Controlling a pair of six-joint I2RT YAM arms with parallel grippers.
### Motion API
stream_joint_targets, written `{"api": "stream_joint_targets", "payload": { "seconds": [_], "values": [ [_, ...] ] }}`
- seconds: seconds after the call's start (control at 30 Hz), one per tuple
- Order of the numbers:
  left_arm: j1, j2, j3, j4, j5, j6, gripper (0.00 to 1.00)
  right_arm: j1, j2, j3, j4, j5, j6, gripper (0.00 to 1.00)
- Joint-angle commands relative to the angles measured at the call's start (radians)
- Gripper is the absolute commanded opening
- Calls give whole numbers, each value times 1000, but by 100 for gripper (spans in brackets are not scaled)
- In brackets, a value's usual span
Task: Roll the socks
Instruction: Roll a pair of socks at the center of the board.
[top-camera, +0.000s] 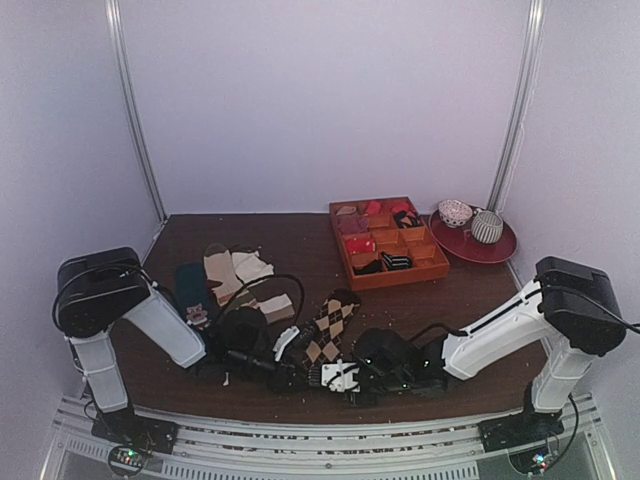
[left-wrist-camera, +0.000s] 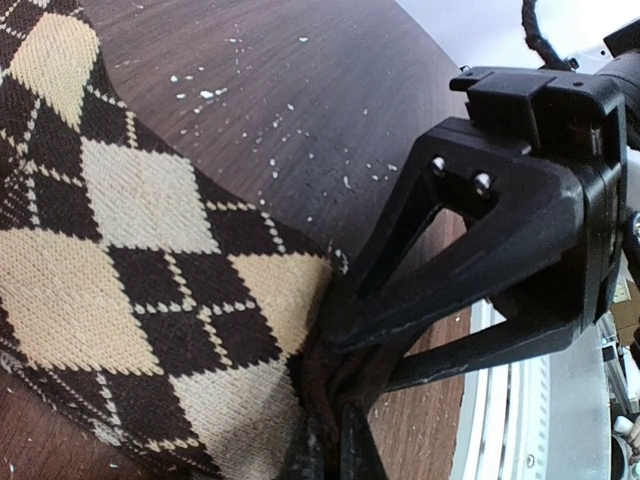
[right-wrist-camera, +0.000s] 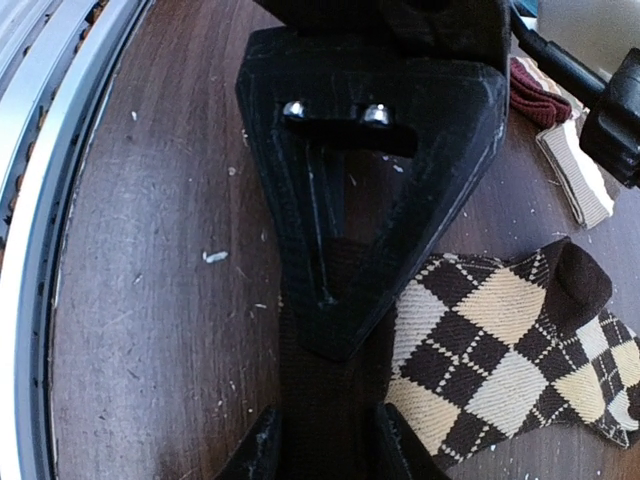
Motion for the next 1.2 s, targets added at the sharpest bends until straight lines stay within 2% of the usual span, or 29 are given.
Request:
{"api": "stream_joint_targets", "payload": {
  "seconds": [0.0,0.23,0.4,0.5,0.6,0.73,0.9,1.03,1.17],
  "values": [
    [-6,41,-53,-187,-21,-17,0,5,35,28,-11,26,25,28],
    [-5,3,-56,-166,-34,12,2,1,100,59,-122,49,139,9],
    [-6,-139,-39,-277,-126,150,43,-21,97,64,-214,-111,259,6],
    [-6,-243,-40,-363,-214,238,55,-51,96,84,-285,-249,321,6],
    [-6,-362,-83,-343,-281,292,65,-90,102,113,-347,-413,375,6],
    [-7,-500,-183,-210,-346,347,67,-166,158,158,-428,-575,485,7],
    [-24,-621,-308,10,-335,446,64,-229,223,225,-498,-720,612,7],
    [-26,-573,-282,18,-266,507,62,-273,264,252,-523,-762,686,7],
    [-37,-446,-275,147,-228,522,63,-300,297,248,-533,-774,710,7]
  ]
}}
